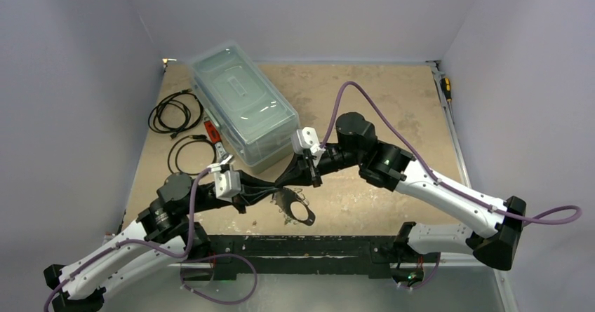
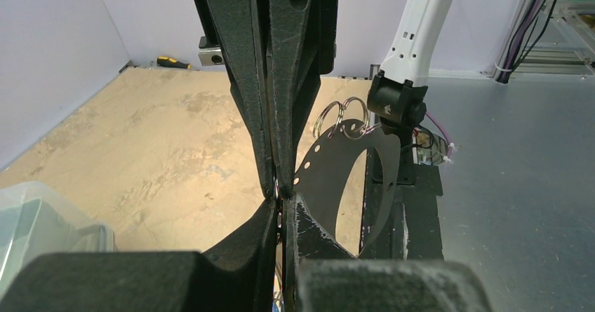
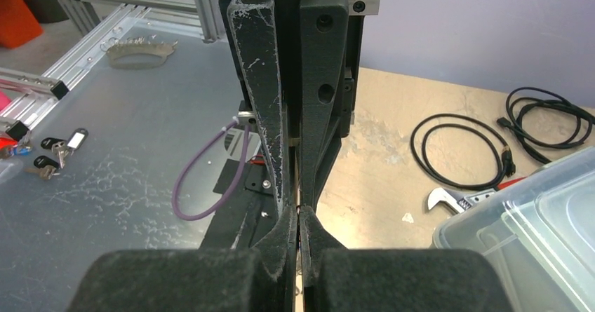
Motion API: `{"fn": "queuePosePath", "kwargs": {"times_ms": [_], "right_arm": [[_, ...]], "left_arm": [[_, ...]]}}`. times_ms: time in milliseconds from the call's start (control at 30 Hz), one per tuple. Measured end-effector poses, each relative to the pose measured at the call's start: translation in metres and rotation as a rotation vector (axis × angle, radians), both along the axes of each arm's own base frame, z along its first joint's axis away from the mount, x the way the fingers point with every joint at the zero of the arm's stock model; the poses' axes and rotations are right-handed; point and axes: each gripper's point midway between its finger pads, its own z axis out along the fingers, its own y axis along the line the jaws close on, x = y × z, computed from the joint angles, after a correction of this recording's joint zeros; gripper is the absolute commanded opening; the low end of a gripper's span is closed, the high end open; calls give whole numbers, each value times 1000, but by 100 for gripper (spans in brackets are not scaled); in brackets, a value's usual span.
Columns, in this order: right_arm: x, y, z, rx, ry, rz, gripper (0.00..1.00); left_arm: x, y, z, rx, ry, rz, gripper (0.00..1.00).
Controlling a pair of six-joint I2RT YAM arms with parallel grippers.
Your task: Put the keys on the keyring
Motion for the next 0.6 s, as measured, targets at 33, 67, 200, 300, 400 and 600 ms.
{"fn": "queuePosePath", "kwargs": {"times_ms": [33, 67, 200, 300, 400, 600], "right_arm": [[0, 0, 0, 2, -2, 1, 0], [0, 1, 1, 6, -4, 1, 0], [-2, 4, 6, 30, -13, 9, 0], [-3, 5, 3, 50, -9, 6, 0], [-1, 7, -1, 71, 2, -6, 0], [1, 9, 8, 165, 14, -39, 0]], "left_arm": [[0, 1, 0, -1, -1, 3, 15], [0, 1, 1, -5, -3, 6, 24], [2, 6, 9, -29, -30, 31, 48], [1, 10, 22, -73, -61, 41, 49], [1, 12, 30, -102, -87, 47, 47], [0, 15, 35, -118, -98, 50, 45]]}}
